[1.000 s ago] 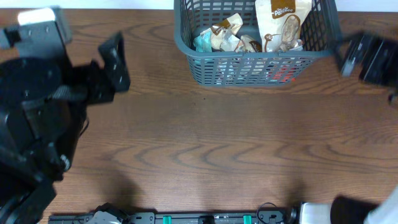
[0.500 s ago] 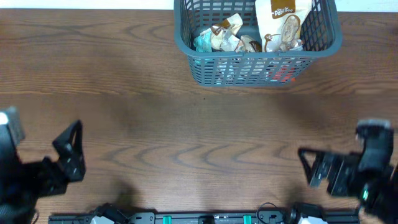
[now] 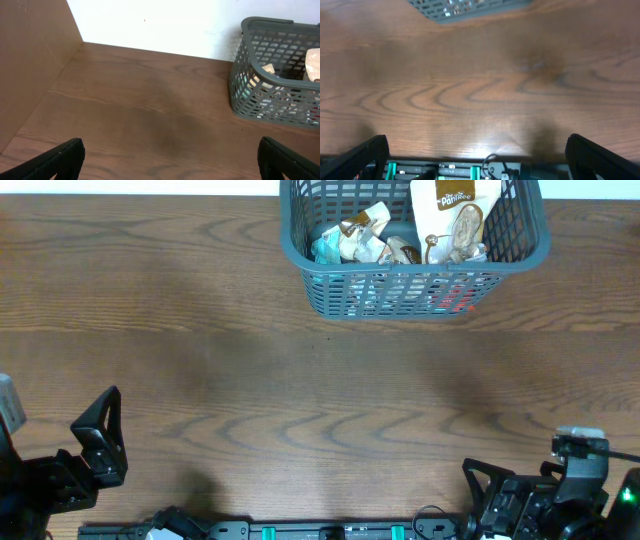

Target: Pack container

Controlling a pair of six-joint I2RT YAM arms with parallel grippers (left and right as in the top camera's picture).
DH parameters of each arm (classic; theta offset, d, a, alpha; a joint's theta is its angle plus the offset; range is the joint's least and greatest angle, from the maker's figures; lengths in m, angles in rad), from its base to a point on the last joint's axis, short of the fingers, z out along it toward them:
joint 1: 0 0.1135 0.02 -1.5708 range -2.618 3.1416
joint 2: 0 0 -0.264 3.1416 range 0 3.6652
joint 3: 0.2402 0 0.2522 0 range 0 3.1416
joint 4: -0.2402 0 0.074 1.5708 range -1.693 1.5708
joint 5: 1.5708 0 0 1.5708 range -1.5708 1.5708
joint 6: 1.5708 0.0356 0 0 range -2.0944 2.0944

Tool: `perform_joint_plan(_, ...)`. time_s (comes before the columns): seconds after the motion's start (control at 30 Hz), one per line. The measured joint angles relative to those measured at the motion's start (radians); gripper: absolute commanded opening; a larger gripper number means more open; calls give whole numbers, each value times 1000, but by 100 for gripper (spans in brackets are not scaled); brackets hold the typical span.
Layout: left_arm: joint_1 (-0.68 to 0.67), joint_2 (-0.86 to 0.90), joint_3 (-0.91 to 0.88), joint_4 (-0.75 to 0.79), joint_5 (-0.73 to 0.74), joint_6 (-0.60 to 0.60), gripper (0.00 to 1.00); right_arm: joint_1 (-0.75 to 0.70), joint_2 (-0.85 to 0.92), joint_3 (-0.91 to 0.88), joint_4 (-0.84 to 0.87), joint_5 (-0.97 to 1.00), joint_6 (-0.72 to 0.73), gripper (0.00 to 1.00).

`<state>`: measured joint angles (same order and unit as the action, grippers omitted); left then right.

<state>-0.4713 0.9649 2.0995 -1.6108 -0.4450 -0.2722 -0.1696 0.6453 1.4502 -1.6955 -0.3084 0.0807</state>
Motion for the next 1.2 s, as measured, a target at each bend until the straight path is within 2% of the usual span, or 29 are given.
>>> perform_joint_plan(0.4, 0, 0, 0, 0, 0, 0, 99, 0, 0, -264, 25, -6, 61, 99)
perform_joint_plan(0.7, 0, 0, 0, 0, 0, 0, 99, 0, 0, -290, 43, 5, 84, 99)
perform_joint_plan(0.8, 0, 0, 0, 0, 0, 0, 99, 0, 0, -293, 183, 6, 81, 99)
perform_joint_plan(0.93, 0, 0, 0, 0, 0, 0, 99, 0, 2, -295, 480, -6, 30, 99)
perform_joint_plan(1.03, 0, 0, 0, 0, 0, 0, 99, 0, 2, -296, 625, -10, -87, 99)
perform_joint_plan(1.2, 0, 0, 0, 0, -1, 0, 99, 2, -30, -381, 754, 9, -256, 99)
